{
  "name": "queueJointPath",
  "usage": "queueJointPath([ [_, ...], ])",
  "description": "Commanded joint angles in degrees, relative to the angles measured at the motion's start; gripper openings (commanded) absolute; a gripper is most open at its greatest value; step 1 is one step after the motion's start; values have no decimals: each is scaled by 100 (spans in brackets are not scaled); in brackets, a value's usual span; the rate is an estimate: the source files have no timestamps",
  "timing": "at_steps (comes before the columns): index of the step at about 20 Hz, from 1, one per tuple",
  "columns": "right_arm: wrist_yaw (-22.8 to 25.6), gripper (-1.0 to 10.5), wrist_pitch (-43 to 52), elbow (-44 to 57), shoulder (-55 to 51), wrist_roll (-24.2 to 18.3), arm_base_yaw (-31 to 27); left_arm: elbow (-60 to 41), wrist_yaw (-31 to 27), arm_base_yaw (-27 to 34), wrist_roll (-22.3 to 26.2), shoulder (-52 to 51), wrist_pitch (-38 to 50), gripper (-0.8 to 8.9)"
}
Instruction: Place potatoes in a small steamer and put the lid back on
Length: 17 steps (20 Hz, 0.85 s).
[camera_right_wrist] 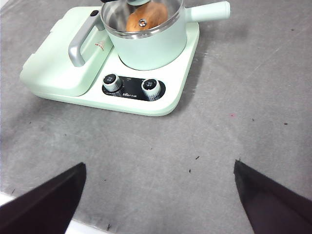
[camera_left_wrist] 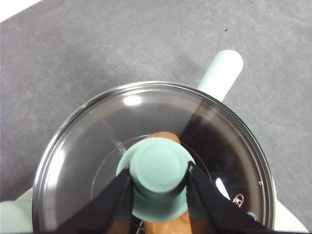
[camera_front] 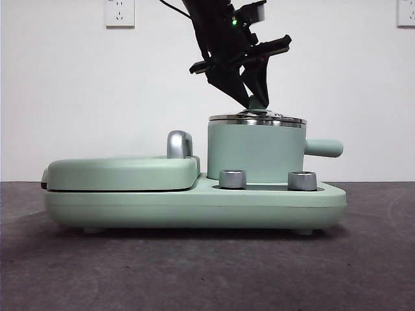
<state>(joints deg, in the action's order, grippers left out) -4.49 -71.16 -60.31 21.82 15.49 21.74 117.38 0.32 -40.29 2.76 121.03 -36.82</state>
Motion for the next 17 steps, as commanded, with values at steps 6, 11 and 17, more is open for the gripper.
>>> queueJointPath([
  [6,0,482,44,-37,9,59,26,162,7,-59,61,280,-42,338],
  [11,4,482,48,-37,9,59,26,450,7,-55,-33,256,-337,481],
  [17,-17,482,221,-37,9,55,26,1351,7,-2,-76,-382,-1663,480],
])
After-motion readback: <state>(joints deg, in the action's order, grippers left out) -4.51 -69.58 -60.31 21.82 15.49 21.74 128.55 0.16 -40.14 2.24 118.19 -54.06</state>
